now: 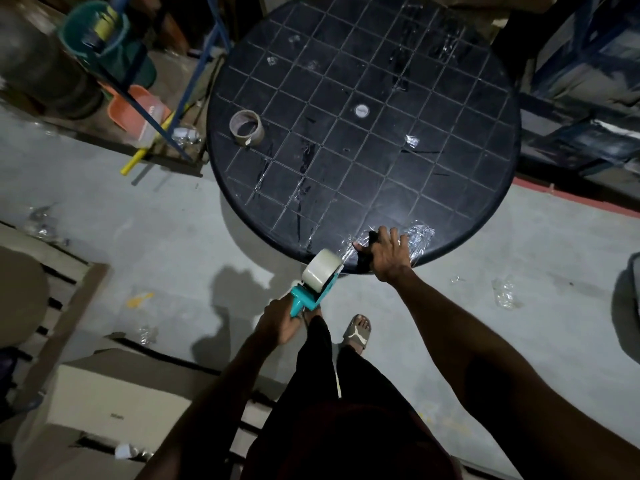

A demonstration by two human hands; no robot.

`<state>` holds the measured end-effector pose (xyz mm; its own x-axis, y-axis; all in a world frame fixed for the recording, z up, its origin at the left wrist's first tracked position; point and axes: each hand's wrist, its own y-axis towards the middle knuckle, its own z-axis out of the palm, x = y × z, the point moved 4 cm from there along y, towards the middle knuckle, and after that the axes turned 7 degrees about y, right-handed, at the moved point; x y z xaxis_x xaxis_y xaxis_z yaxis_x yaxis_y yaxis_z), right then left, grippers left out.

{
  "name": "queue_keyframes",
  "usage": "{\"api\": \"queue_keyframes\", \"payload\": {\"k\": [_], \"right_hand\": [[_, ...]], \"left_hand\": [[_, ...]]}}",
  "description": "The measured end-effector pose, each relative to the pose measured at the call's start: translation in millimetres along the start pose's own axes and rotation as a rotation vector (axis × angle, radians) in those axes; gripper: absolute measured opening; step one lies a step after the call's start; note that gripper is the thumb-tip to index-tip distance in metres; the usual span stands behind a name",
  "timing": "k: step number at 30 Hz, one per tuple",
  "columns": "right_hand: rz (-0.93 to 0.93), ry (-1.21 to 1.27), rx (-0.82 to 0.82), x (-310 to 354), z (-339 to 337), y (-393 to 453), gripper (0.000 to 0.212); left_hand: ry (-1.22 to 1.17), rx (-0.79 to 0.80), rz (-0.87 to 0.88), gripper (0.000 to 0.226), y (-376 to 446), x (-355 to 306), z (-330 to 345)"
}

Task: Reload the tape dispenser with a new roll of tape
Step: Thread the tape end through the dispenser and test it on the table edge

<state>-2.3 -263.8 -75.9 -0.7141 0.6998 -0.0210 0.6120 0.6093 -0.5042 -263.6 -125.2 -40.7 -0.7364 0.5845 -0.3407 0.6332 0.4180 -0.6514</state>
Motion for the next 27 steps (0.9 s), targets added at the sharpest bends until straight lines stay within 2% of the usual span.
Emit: {"api": "queue_keyframes", "payload": {"k": [3, 6, 12, 15, 18, 20, 23, 24, 26, 27], "right_hand": [[-0.013, 0.020, 0.029, -1.8, -2.3, -1.2, 0.043], [-0.020, 0.058, 0.092, -4.5, 3.4, 0.8, 0.050], [-0.046, 0.175, 0.231, -5.9, 6.8, 6.1, 0.057], [-0.092, 0.195, 0.277, -8.3, 15.1, 14.6, 0.071], [-0.110, 0.236, 0.308, -12.6, 24.1, 23.9, 0.074], [-0.116, 0.238, 0.310, -13.3, 21.6, 22.6, 0.077], [-0.099, 0.180, 0.322, -9.2, 14.3, 17.4, 0.083], [-0.088, 0.158, 0.320, -6.1, 11.4, 15.0, 0.082], [-0.075, 0.138, 0.317, -2.5, 6.2, 12.7, 0.081], [-0.080, 0.146, 0.313, -1.4, 4.3, 11.7, 0.081]], "left_hand": [[0.065, -0.025, -0.009, 0.054, -4.4, -10.0, -0.6], [0.281, -0.050, 0.002, 0.062, -6.6, -22.9, -1.7], [0.564, -0.174, 0.112, 0.037, -15.4, -42.9, -6.6], [0.651, -0.102, 0.156, 0.037, -10.0, -47.5, 1.0], [0.585, -0.048, 0.189, 0.043, -5.8, -49.9, 9.8], [0.589, -0.047, 0.127, 0.038, -13.4, -46.2, 5.8], [0.394, -0.094, -0.081, 0.005, -20.0, -14.9, 0.2], [0.335, -0.105, -0.137, 0.007, -24.2, -4.1, 1.6], [0.378, -0.096, -0.187, 0.010, -29.6, 3.4, 6.0], [0.383, -0.172, -0.208, 0.016, -30.0, 8.4, 7.8]]}}
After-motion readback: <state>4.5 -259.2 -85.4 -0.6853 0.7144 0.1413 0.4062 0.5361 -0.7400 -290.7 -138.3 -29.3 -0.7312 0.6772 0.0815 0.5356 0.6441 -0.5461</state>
